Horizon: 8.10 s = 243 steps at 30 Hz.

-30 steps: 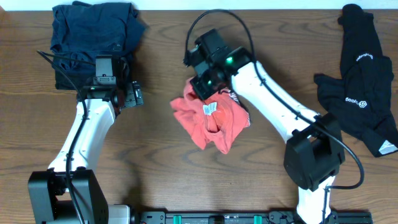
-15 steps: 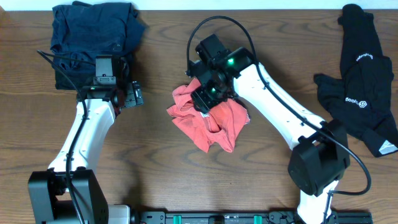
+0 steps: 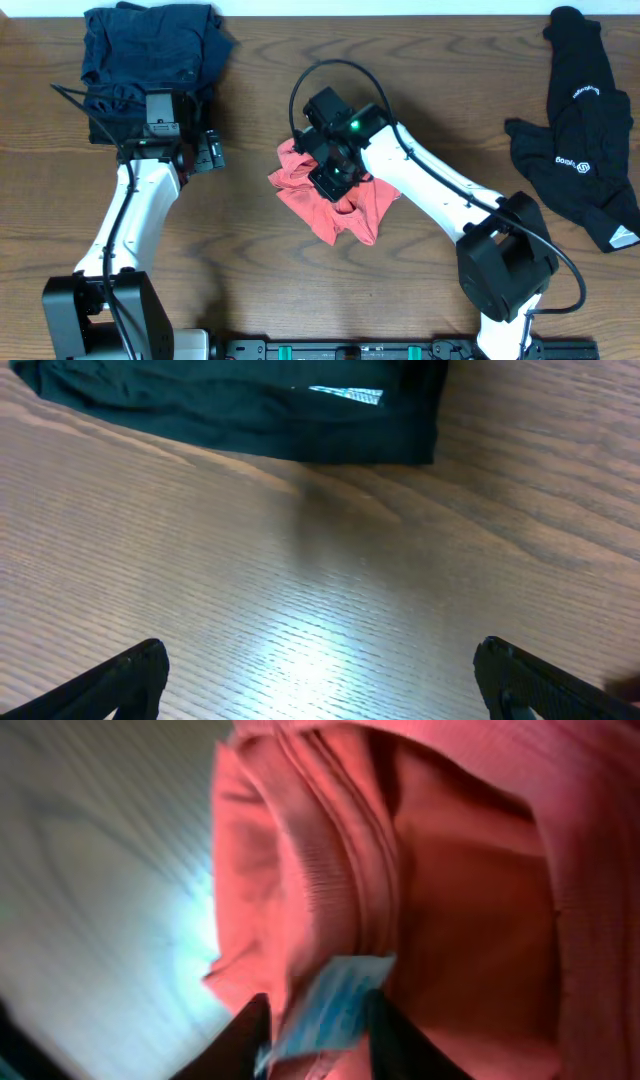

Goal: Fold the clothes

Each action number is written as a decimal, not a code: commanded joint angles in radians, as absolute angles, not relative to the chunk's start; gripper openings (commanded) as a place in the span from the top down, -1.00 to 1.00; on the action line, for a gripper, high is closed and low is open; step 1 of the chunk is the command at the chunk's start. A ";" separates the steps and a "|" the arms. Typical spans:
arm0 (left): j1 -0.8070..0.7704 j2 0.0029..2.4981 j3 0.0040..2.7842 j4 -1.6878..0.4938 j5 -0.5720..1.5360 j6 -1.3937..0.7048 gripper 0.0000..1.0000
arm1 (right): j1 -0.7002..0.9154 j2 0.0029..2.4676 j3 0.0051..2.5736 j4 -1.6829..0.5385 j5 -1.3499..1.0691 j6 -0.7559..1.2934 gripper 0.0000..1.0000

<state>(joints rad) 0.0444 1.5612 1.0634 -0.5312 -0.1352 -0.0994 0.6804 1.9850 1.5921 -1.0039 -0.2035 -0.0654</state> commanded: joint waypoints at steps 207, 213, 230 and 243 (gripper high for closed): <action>0.221 2.167 1.674 0.521 -0.033 -1.135 0.88 | 0.171 1.853 1.772 -1.035 -0.034 0.056 -0.87; 0.220 2.172 1.674 0.457 -0.015 -1.135 0.88 | 0.171 1.853 1.772 -1.013 -0.035 0.075 -0.87; 0.293 2.167 1.674 -0.112 0.156 -1.059 -0.67 | 0.170 1.853 1.772 -1.026 -0.049 0.081 -0.89; 0.273 1.948 1.674 -0.113 0.176 -0.413 -0.81 | 0.171 1.853 1.772 -1.006 -0.060 0.082 -0.90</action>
<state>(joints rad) 0.2932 2.0441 1.6562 -0.1123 0.1802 -0.6888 0.1757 1.8500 1.7771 -1.0103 -0.0528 0.0681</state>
